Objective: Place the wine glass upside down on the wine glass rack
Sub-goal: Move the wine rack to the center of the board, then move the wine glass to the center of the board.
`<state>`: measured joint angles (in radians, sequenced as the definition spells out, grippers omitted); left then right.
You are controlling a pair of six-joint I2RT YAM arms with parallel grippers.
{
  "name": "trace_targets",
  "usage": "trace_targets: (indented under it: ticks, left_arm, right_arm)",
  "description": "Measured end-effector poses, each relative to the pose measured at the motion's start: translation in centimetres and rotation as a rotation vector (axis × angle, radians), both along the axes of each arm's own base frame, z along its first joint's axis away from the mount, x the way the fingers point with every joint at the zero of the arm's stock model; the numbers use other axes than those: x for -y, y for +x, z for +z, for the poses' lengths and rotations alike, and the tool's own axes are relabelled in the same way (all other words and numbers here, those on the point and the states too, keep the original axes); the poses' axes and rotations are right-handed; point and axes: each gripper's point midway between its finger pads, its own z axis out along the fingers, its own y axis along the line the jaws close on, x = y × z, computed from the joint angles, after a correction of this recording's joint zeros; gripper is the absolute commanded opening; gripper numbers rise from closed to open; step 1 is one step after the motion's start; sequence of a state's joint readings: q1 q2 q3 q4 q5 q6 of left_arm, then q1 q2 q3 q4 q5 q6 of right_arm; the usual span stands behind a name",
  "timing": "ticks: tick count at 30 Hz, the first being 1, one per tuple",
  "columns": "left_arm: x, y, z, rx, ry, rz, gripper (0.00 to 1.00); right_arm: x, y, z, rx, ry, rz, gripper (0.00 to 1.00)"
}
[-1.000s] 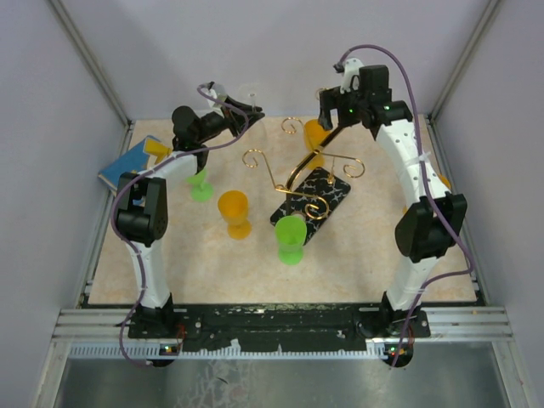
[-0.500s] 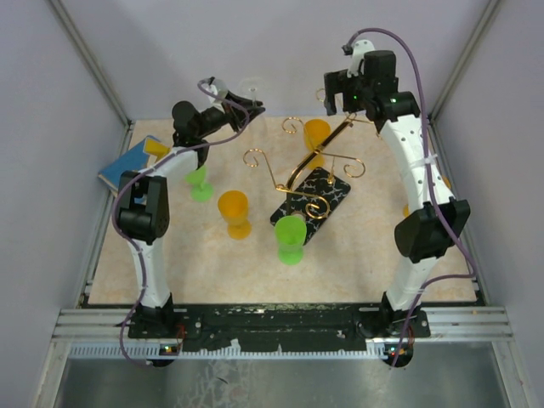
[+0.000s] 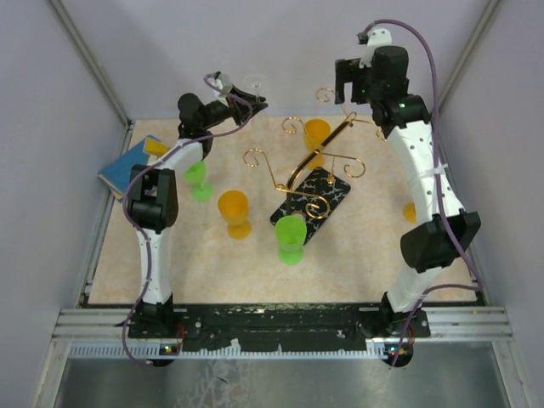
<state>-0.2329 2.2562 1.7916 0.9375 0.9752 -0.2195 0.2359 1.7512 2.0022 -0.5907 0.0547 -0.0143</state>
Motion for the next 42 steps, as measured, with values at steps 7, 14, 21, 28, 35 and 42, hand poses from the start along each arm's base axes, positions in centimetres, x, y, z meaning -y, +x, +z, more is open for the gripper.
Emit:
trace_targets:
  ticks: [7, 14, 21, 28, 35, 42]
  left_arm:
    - [0.9, -1.1, -0.1, -0.001, 0.009, -0.060, 0.01]
    - [4.1, -3.0, -0.6, -0.008, 0.003, -0.132, 0.01]
    - [6.3, -3.8, -2.8, -0.061, 0.007, -0.175, 0.01]
    - [6.4, -3.7, -3.1, -0.082, 0.004, -0.178, 0.01]
    - [6.4, -3.7, -3.1, -0.086, 0.001, -0.177, 0.01]
    - [6.4, -3.6, -3.3, -0.085, 0.007, -0.172, 0.01]
  right_arm:
    - [0.1, 0.8, 6.1, 0.235, 0.053, -0.014, 0.99]
    - [-0.5, 1.5, 8.7, 0.334, 0.086, 0.004, 0.99]
    - [-1.0, 3.0, 7.8, 0.310, 0.089, 0.012, 0.99]
    - [-0.5, 5.8, 5.1, 0.210, 0.132, -0.010, 0.97]
    - [3.5, 8.5, 2.3, 0.118, 0.256, -0.051, 0.93]
    - [8.4, 10.5, -0.9, 0.025, 0.351, -0.061, 0.93]
